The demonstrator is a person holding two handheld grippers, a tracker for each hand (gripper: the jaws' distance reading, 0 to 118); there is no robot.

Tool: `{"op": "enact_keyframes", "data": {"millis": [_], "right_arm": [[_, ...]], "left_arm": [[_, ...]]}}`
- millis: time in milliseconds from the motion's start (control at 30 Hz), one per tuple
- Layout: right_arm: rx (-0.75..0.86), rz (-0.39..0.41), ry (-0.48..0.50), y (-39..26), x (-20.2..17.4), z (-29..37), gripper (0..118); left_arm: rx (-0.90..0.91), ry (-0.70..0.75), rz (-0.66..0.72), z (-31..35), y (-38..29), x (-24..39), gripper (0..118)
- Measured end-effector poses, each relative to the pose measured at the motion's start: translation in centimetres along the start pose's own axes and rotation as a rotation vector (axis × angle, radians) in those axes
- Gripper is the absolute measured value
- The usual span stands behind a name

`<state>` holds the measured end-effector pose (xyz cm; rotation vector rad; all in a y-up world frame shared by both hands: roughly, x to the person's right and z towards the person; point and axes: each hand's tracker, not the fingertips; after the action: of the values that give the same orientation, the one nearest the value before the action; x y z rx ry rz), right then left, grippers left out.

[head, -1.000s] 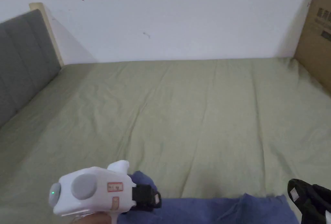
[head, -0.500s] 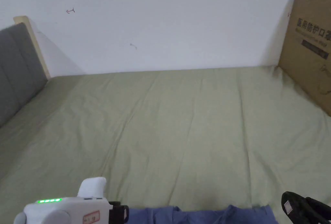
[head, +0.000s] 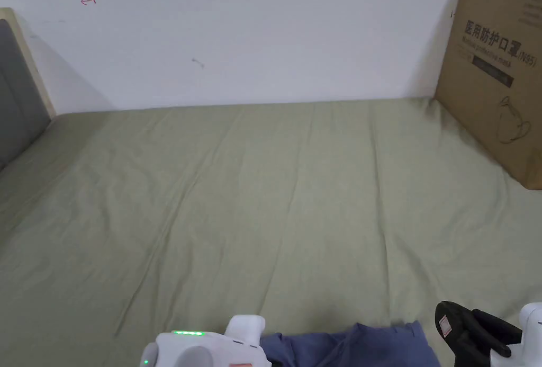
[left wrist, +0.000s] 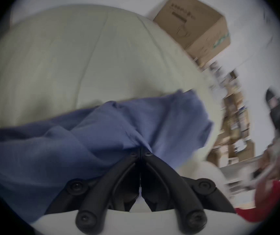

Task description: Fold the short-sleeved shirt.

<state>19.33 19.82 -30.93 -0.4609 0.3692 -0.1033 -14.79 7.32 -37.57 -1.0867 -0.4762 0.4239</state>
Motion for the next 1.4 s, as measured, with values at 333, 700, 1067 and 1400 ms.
{"op": "enact_keyframes", "data": {"millis": [333,700,1067,1400], "right_arm": [[-0.006,0.021,0.031,0.7,-1.3,-0.4,0],[-0.087,0.06,0.028,1.2,-3.9,-2.6,0],[-0.14,0.095,0.056,0.9,-5.7,-4.5,0],[-0.12,0.035,0.084,0.9,-4.4,-3.7,0]], "left_arm": [[0.277,-0.291,0.309,14.9,-1.0,-10.5,1],[0.223,-0.557,0.577,9.2,-5.6,-21.3,118],[0.082,-0.307,0.456,2.2,-2.3,-19.4,13],[0.125,0.076,0.185,13.4,-0.6,-11.6,13]]}}
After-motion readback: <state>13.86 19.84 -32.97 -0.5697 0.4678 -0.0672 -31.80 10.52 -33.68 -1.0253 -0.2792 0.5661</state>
